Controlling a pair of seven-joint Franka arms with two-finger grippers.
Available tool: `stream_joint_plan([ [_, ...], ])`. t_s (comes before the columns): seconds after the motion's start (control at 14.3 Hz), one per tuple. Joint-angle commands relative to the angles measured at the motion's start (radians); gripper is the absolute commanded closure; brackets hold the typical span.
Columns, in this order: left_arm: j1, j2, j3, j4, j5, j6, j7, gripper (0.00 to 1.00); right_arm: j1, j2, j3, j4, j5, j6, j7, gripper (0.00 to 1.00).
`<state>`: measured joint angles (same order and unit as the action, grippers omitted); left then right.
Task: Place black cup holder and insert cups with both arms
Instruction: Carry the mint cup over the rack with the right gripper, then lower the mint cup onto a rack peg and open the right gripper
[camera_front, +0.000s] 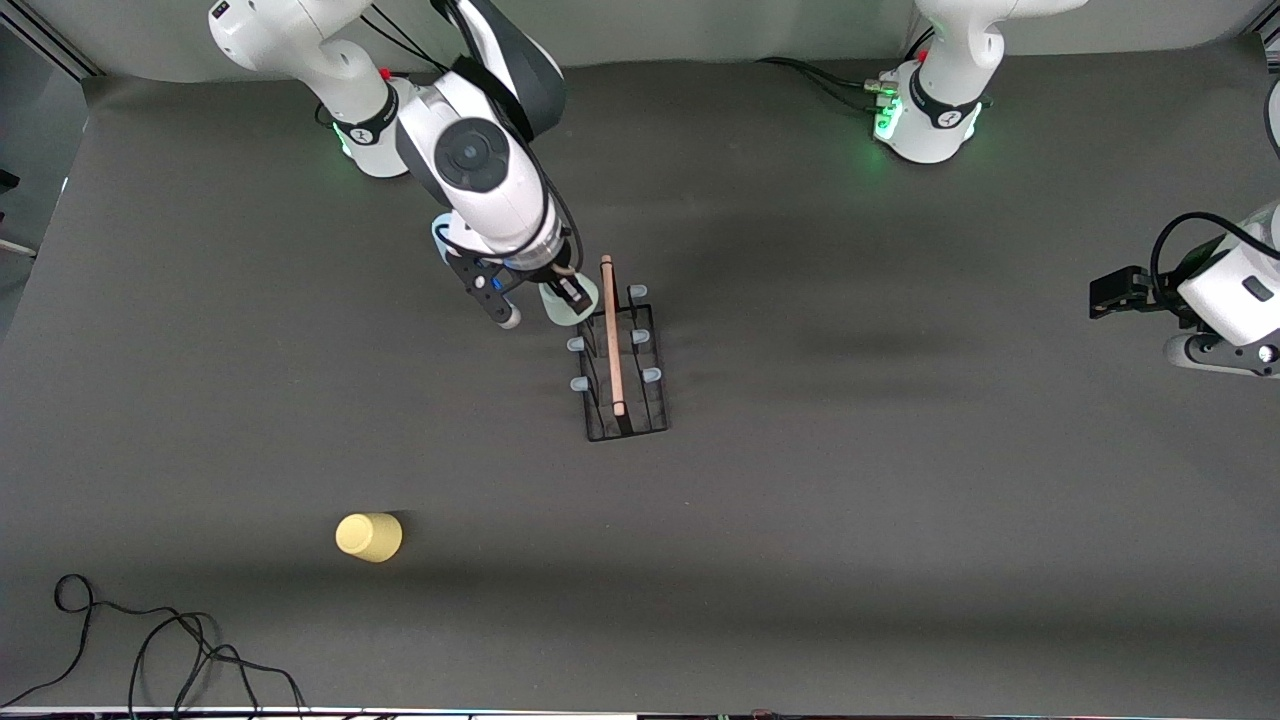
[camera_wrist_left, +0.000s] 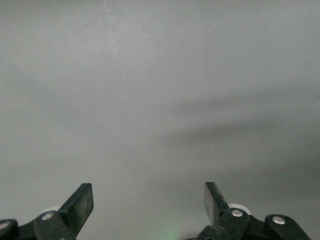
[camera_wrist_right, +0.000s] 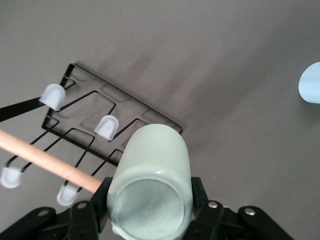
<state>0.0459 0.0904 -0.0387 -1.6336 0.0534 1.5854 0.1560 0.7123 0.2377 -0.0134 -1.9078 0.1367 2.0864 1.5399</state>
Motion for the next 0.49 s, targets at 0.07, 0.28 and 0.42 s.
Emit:
stream_joint_plan([
  [0.07, -0.008, 0.003, 0.008, 0.014, -0.009, -0.002, -0.010, 0.01, 0.022, 0.029, -0.007, -0.048, 0.006, 0.079, 0.019, 0.84],
  [0.28, -0.006, 0.003, 0.006, 0.014, -0.009, -0.002, -0.010, 0.01, 0.033, 0.037, -0.005, -0.102, 0.008, 0.148, 0.019, 0.84],
  [0.42, -0.006, 0.003, 0.008, 0.014, -0.010, -0.002, -0.010, 0.01, 0.036, 0.043, -0.007, -0.108, 0.014, 0.156, 0.035, 0.28],
])
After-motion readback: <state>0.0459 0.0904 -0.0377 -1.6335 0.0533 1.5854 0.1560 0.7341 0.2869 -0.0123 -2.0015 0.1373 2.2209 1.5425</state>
